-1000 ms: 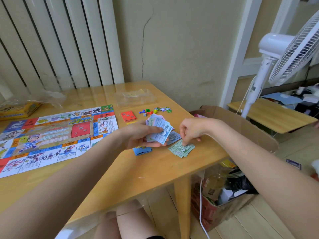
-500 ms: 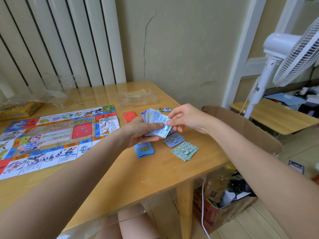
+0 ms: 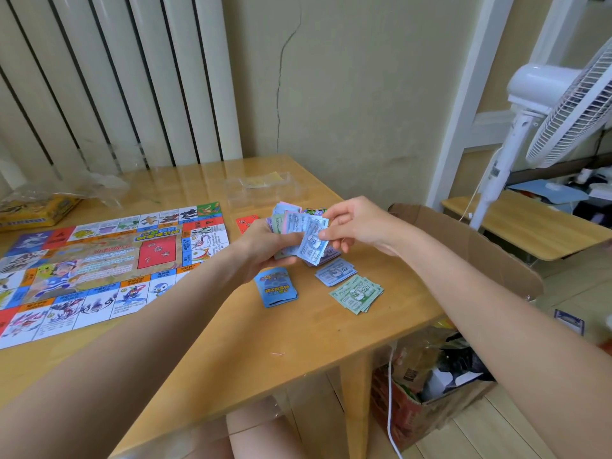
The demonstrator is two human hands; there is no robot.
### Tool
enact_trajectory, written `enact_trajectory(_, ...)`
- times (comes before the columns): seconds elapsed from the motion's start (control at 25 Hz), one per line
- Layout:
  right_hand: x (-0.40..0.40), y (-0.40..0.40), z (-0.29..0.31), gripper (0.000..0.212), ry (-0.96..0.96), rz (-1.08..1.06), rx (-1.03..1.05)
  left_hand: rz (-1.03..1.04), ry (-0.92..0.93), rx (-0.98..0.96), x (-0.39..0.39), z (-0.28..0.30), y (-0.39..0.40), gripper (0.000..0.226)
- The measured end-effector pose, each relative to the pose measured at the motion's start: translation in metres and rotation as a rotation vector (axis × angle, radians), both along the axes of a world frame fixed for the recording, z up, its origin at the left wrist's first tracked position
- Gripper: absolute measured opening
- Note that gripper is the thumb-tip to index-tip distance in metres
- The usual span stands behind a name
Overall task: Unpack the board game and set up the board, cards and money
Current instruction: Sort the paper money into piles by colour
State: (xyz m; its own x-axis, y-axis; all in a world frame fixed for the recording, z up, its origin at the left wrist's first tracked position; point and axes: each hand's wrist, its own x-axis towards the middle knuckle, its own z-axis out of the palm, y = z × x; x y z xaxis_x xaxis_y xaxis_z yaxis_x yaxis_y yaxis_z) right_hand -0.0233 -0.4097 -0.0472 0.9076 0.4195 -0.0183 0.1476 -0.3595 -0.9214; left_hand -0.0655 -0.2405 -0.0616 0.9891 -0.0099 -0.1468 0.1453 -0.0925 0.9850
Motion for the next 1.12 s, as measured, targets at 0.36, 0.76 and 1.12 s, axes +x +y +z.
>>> enact_trajectory(0.36,0.004,-0.004,0.000,0.013,0.002,0.037,-0.064,-0.011,0.039,-0.080,0.004,0.000,0.003,0.010)
enact_trajectory(0.76,0.011,-0.004,0.000,0.021,0.028,0.065,-0.049,-0.078,0.089,-0.034,0.012,-0.001,0.005,0.011)
enact_trajectory(1.12,0.018,-0.004,-0.009,0.013,0.010,-0.045,0.077,0.003,0.093,-0.130,0.017,-0.005,0.009,0.010)
